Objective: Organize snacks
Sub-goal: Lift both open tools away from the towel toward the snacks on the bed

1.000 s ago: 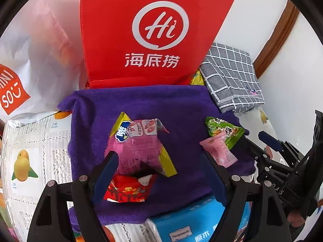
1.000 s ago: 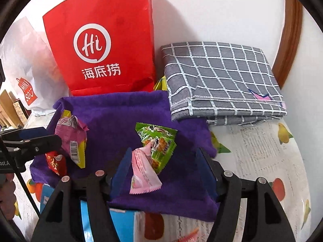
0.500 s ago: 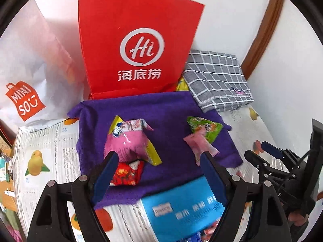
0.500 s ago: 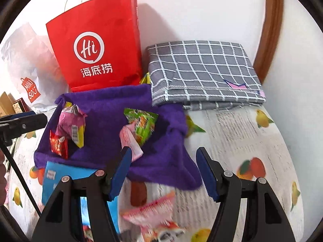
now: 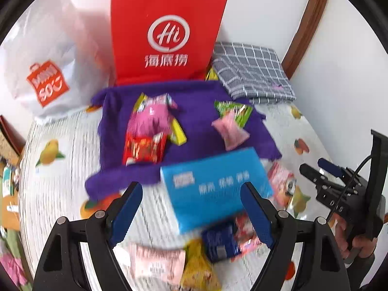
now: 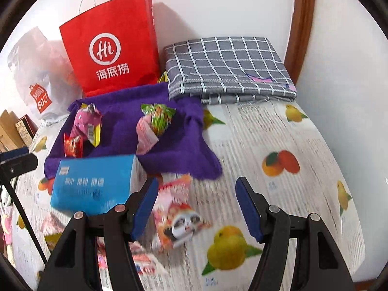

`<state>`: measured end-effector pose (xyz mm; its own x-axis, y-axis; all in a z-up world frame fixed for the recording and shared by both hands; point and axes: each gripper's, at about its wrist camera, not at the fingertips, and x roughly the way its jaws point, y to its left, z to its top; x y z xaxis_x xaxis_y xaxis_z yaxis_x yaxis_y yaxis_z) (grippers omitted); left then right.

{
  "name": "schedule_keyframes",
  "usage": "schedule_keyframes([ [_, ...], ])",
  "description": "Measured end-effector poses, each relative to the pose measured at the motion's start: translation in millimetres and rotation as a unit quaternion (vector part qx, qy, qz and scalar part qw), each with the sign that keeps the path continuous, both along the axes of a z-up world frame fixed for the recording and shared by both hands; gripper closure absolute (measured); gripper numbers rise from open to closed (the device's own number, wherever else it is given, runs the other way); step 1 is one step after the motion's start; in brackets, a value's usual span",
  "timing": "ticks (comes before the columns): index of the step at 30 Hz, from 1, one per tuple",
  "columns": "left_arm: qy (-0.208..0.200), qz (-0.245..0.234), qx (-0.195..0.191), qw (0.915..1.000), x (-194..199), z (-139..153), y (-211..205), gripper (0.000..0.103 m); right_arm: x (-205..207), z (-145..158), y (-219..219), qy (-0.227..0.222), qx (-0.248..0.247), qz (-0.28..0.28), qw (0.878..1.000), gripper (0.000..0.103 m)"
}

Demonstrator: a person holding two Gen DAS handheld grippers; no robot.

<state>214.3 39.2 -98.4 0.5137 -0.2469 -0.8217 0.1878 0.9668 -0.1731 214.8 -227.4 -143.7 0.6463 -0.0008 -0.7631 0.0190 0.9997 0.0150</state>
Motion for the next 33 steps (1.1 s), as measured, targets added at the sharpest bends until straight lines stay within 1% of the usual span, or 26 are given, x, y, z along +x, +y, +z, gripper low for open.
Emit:
schedule_keyframes([
  [4, 0.013, 0.009, 0.002, 0.9999, -21, -9, 7, 0.021, -17, -6, 2, 0.007, -0.001, 0.002, 1.000, 0.038],
  [7, 0.019, 0.020, 0.001, 0.9996, -35, -15, 17, 0.021, -30, -10, 2, 0.011, 0.008, 0.002, 1.000, 0.038],
  [11, 0.028, 0.045, -0.004, 0.9986, -51, -23, 34, 0.021, -46, -22, 9, 0.022, 0.007, 0.013, 1.000, 0.038],
  [15, 0.038, 0.066, -0.010, 0.9971, -63, -33, 50, 0.021, -53, -38, 14, 0.037, 0.011, 0.020, 0.999, 0.038],
  [17, 0.042, 0.075, -0.011, 0.9962, -67, -37, 57, 0.021, -54, -43, 13, 0.037, 0.018, 0.017, 0.999, 0.038],
  [21, 0.048, 0.086, -0.014, 0.9950, -69, -45, 68, 0.021, -45, -43, 10, 0.024, 0.020, 0.007, 0.999, 0.038],
  [25, 0.049, 0.089, -0.014, 0.9947, -67, -49, 73, 0.021, -25, -41, 12, 0.018, 0.009, 0.021, 1.000, 0.038],
  [28, 0.048, 0.093, -0.014, 0.9944, -62, -50, 76, 0.021, -7, -47, 13, 0.027, 0.000, 0.029, 0.999, 0.038],
  [30, 0.047, 0.094, -0.017, 0.9943, -59, -51, 79, 0.021, 2, -57, 17, 0.037, -0.013, 0.037, 0.999, 0.038],
  [33, 0.049, 0.097, -0.018, 0.9940, -55, -53, 81, 0.021, 10, -70, 20, 0.052, -0.017, 0.057, 0.997, 0.038],
])
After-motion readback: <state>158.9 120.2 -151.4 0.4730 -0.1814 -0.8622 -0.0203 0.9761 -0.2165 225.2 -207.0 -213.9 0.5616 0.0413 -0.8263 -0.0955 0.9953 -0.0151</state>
